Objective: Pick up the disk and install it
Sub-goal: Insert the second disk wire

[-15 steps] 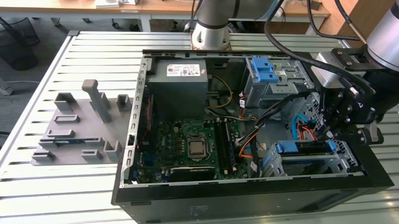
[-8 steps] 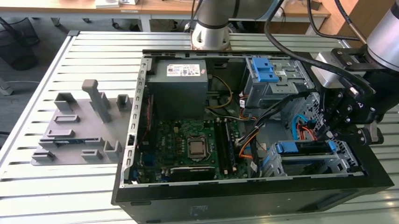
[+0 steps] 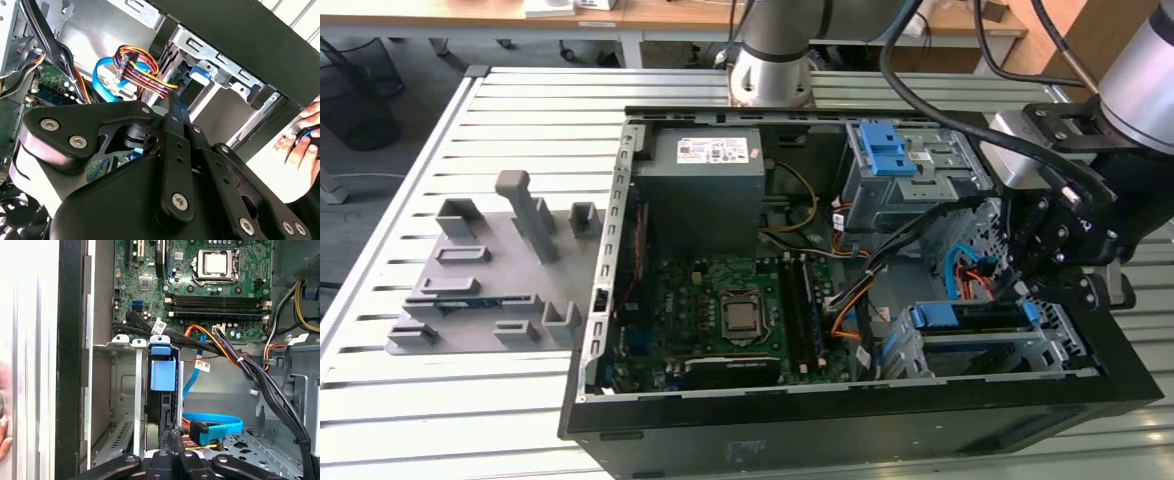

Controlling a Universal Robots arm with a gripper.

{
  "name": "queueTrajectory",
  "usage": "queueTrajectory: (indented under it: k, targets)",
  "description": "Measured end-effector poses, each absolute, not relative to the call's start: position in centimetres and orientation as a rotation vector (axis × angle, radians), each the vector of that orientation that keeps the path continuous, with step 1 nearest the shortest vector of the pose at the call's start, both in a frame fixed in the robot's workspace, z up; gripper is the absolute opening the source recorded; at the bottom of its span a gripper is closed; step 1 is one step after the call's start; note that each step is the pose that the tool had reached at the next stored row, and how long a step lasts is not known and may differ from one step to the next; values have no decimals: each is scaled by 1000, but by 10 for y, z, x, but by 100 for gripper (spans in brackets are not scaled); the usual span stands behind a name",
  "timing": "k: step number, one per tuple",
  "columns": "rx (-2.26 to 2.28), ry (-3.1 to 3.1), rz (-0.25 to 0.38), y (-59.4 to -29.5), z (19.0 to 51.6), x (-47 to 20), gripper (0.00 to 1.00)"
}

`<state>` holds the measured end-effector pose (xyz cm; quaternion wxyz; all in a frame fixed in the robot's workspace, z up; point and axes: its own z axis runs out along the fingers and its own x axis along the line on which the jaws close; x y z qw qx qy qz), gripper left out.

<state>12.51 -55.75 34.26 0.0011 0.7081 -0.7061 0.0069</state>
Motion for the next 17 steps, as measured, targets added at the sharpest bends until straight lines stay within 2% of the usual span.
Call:
queueTrajectory:
  k: [17]
  targets:
    - [2223, -2217, 22, -557, 366, 117, 11]
